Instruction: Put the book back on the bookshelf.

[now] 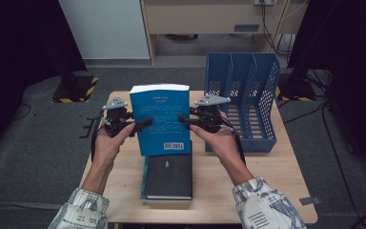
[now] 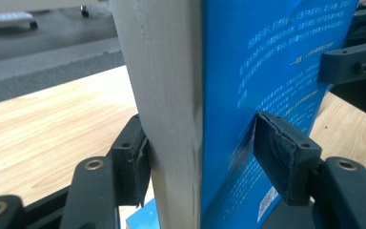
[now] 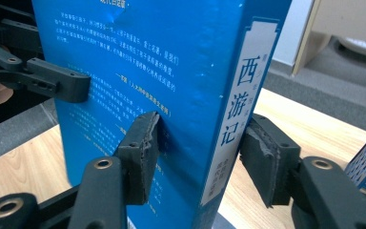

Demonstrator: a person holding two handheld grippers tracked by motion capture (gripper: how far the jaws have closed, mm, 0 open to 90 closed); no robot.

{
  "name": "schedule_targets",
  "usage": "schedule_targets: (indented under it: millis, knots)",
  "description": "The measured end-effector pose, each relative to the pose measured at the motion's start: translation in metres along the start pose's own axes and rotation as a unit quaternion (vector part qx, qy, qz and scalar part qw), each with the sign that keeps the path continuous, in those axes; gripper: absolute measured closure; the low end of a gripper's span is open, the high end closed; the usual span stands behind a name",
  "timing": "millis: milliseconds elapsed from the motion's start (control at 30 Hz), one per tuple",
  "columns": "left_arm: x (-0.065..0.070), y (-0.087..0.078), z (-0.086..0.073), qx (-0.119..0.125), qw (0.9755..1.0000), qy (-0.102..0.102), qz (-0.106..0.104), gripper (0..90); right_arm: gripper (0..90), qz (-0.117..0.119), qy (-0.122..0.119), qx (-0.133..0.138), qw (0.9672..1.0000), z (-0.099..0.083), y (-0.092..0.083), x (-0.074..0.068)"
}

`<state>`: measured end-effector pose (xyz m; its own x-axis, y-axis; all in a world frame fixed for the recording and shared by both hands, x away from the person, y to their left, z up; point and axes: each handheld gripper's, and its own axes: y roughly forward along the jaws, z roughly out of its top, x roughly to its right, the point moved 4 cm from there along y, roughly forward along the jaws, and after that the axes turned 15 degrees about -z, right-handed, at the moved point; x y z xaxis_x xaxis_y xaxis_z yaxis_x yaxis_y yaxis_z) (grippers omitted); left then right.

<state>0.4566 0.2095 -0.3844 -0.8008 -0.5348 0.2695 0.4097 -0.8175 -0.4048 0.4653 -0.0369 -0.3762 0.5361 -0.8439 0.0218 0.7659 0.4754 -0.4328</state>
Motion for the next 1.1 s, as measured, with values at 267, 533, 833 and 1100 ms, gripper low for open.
schedule_targets:
  millis: [267,533,833,1100]
  knots:
    - [0.028,-0.012,-0.012,0.004,0.9994,0.033,-0.001,37.4,49.2,0.002,-0.019,0.028,0.9994,-0.014,-0.030,-0.016]
    - [0.041,-0.016,-0.024,0.031,0.9979,0.057,0.000,35.0,47.7,0.004,-0.045,0.046,0.9979,-0.023,-0.045,-0.024]
    - [0.041,-0.018,-0.027,0.039,0.9975,0.059,-0.005,36.3,42.2,0.031,-0.051,0.042,0.9973,-0.019,-0.040,-0.021]
    - [0.040,-0.018,-0.029,0.049,0.9972,0.057,-0.005,35.3,24.1,0.058,-0.070,0.041,0.9950,-0.005,-0.025,-0.029]
